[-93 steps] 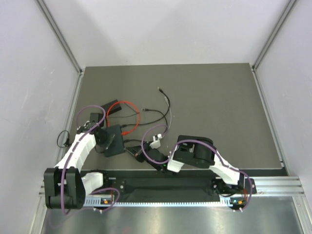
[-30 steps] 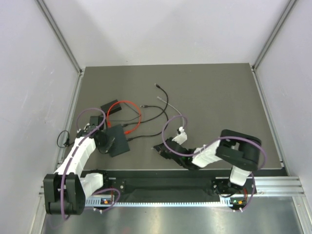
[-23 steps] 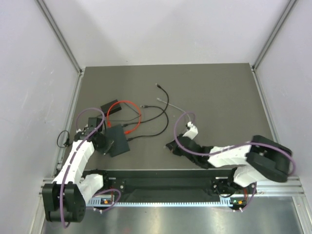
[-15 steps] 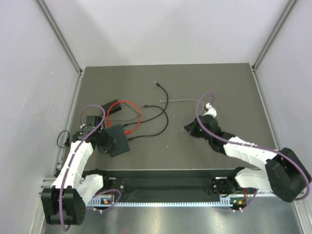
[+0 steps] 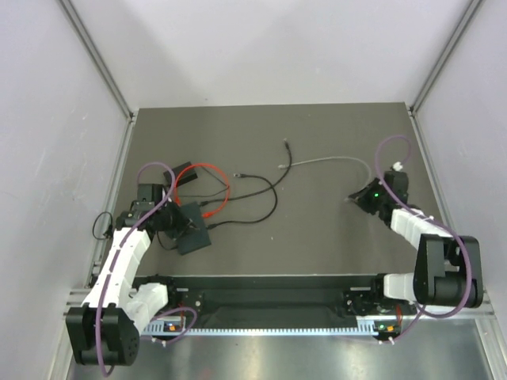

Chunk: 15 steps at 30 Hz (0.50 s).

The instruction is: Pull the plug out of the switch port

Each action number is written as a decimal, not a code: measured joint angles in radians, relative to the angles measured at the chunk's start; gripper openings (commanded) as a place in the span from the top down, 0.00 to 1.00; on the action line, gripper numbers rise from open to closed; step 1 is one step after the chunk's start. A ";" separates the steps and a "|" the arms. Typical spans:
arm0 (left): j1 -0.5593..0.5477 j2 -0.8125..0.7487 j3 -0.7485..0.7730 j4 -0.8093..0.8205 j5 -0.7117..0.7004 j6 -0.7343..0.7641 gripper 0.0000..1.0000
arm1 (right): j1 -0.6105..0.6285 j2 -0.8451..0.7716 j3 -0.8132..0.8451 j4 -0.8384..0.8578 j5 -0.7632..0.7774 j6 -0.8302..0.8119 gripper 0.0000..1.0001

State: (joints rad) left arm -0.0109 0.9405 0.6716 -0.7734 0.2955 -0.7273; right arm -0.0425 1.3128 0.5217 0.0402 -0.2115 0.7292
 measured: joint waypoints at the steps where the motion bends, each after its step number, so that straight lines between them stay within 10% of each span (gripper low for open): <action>1: 0.000 0.000 0.000 0.005 0.010 0.005 1.00 | -0.041 -0.015 0.000 -0.006 0.005 -0.013 1.00; 15: 0.000 0.032 0.000 0.065 0.068 0.016 1.00 | -0.085 -0.153 0.274 -0.197 0.103 -0.169 1.00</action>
State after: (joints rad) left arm -0.0109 0.9722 0.6716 -0.7086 0.3637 -0.7113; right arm -0.1272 1.1599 0.7956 -0.1566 -0.1089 0.5598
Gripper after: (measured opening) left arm 0.010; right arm 0.052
